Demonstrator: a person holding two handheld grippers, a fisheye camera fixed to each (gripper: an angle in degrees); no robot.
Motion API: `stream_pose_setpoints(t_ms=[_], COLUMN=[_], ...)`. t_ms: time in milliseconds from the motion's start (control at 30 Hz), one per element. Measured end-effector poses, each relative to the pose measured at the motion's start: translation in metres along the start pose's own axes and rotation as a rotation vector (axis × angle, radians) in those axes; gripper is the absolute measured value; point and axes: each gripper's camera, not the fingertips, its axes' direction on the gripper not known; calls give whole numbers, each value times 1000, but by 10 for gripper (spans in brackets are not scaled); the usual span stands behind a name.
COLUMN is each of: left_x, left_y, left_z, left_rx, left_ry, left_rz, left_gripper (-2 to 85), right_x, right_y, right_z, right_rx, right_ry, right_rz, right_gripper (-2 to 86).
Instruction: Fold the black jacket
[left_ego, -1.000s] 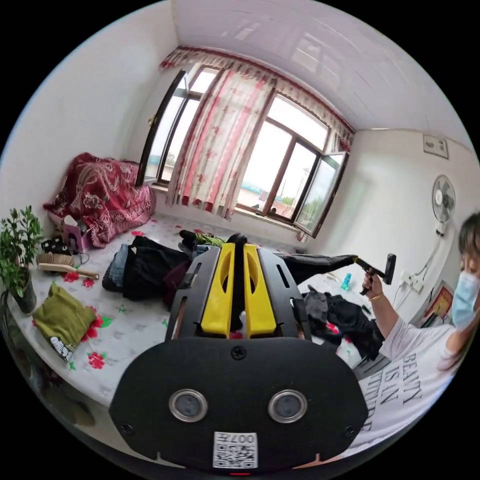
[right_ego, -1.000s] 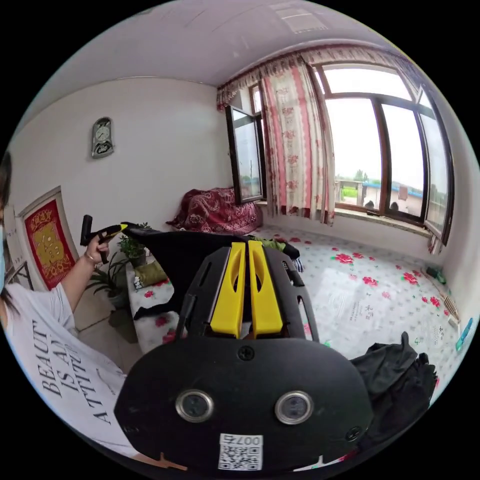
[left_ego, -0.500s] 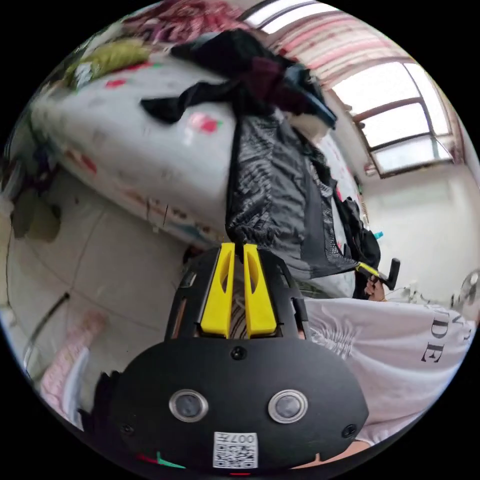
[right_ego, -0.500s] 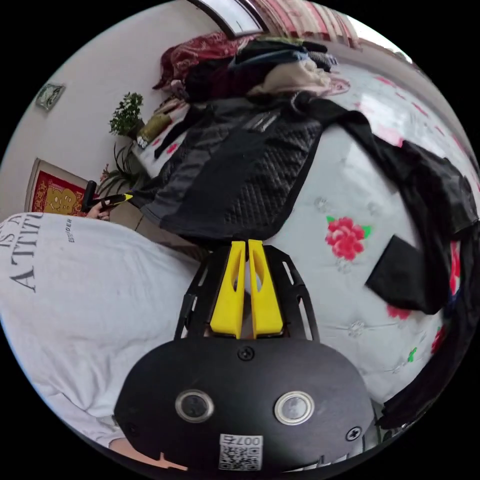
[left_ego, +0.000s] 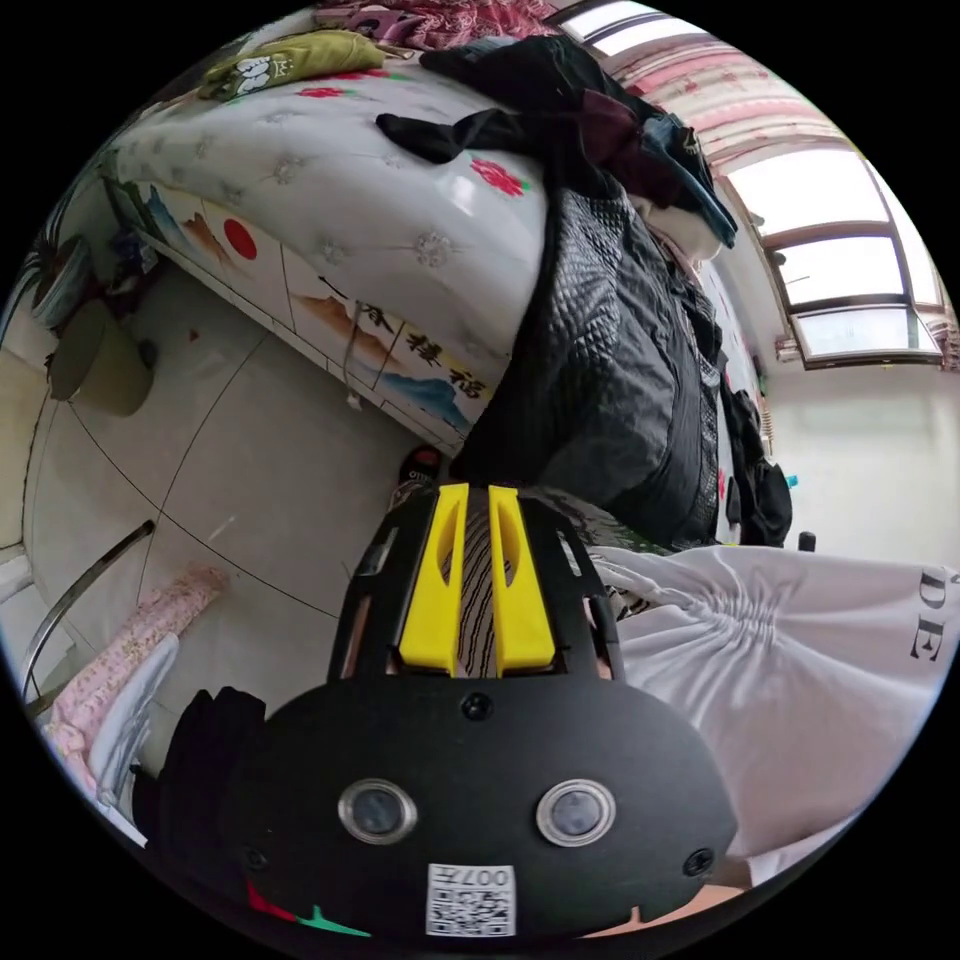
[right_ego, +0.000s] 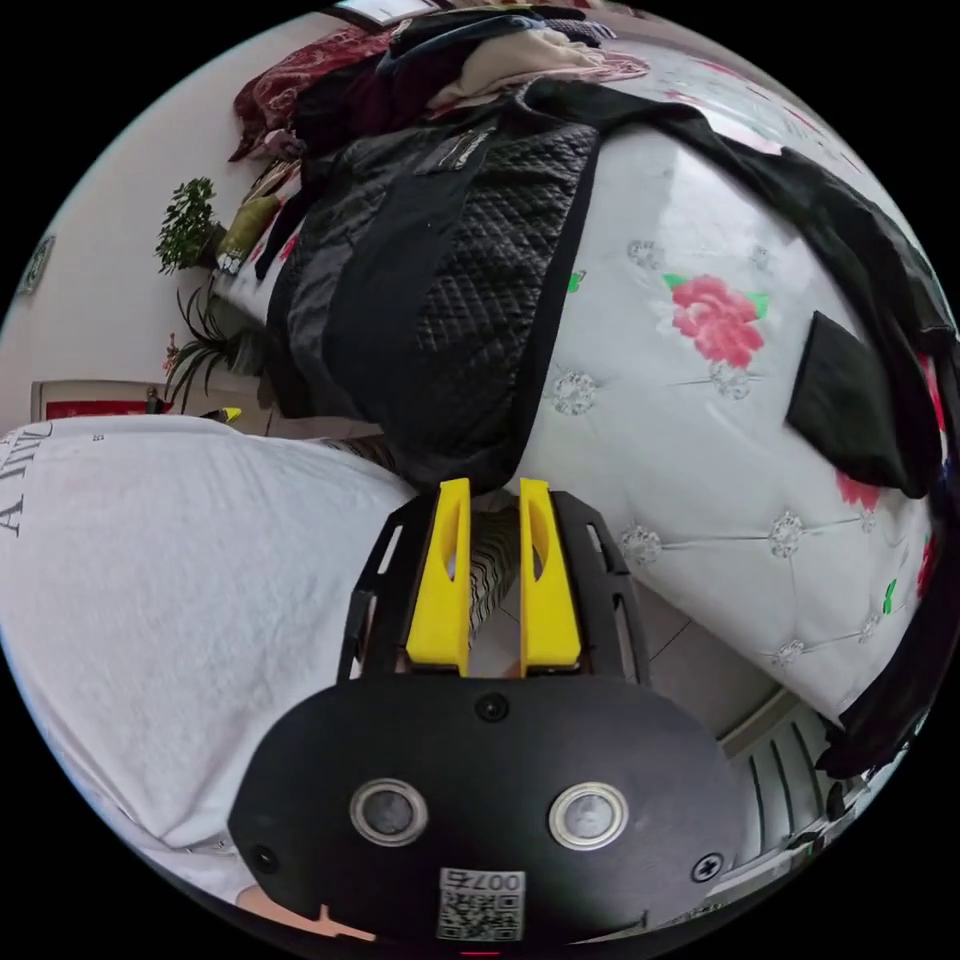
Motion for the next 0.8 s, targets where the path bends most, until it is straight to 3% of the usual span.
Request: stream_pose_setpoints(t_ms=[233,400,600,800], left_x=[-26,6,78,118], left_y=[-89,-166,-197,-169], left_z=[-40,-38,-24,-2], left_rx=[98,92,69,62], left_ry=[65,82,43,-10], left_rz=[-39,26,124,11], left_gripper=[32,4,-7,-8], right_x=[54,108,185,246], right_y=[-28,-79,-132,-176], right_z=[-65,-99,-99,-52], right_rx=[301,481,510,382], right_ry=[78,96,89,50], right_rz=[245,433,554,553], right_gripper=[81,95,100,83])
